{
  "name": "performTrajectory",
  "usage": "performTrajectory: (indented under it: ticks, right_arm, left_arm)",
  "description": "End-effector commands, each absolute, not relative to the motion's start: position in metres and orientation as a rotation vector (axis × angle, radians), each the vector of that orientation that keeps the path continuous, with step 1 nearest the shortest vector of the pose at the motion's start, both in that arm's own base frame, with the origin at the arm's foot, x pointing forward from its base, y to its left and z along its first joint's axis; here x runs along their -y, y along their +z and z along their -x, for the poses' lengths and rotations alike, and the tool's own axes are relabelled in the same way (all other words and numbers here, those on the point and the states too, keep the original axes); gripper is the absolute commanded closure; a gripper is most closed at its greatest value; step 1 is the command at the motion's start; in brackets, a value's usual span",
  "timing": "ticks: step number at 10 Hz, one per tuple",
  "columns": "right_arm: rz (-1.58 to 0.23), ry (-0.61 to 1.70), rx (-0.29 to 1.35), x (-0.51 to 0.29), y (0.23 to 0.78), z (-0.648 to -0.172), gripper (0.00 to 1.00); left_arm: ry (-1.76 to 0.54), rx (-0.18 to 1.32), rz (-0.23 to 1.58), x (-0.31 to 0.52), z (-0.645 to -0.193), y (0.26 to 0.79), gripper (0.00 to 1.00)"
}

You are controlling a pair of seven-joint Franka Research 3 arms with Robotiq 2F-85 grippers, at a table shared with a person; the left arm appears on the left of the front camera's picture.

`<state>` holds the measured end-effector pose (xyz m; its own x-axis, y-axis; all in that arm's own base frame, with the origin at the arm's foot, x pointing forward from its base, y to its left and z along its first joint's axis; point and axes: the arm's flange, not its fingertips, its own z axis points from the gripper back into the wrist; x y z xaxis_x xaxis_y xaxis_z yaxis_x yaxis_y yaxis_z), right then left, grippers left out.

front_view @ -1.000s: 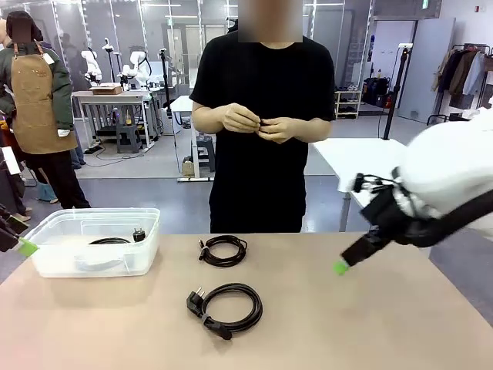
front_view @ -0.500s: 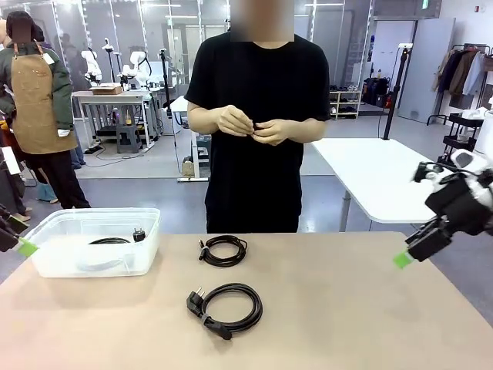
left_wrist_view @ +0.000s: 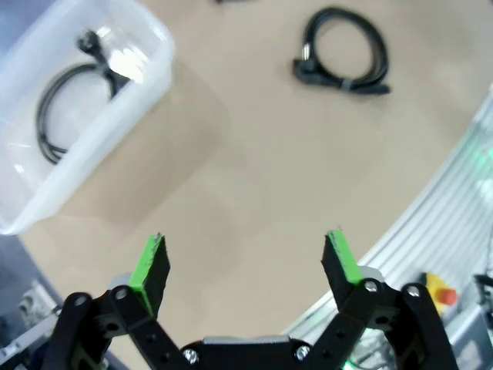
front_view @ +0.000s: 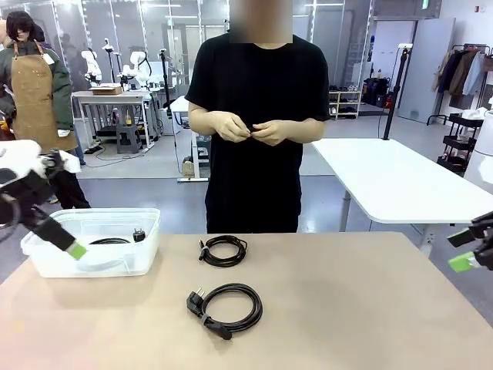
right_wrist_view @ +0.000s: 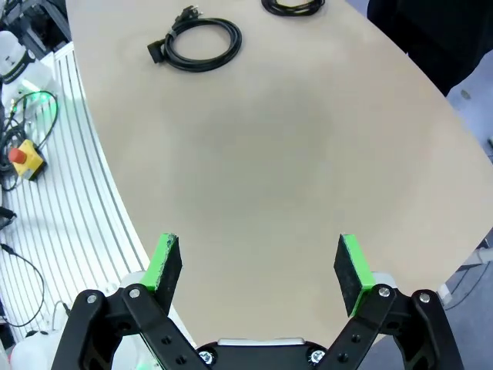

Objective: Organize and store the cables.
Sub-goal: Place the Power Cable into the Organizing box.

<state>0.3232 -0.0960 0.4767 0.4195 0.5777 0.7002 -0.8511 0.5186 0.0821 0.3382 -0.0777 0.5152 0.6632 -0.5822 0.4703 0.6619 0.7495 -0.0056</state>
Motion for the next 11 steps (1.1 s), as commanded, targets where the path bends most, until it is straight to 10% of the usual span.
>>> performTrajectory:
  ticks: [1,11]
  right_arm:
    - [-0.499,0.915,0.685,0.064,0.390,-0.237,0.00]
    - [-0.518,0.962,0.820,0.081,0.326,-0.190,0.00]
  left_arm:
    - [-0.653,0.481,0.131,0.123,-0.339,0.511,0.00]
    - [-0.338,0.409,0.101,0.249,-0.351,0.420,0.00]
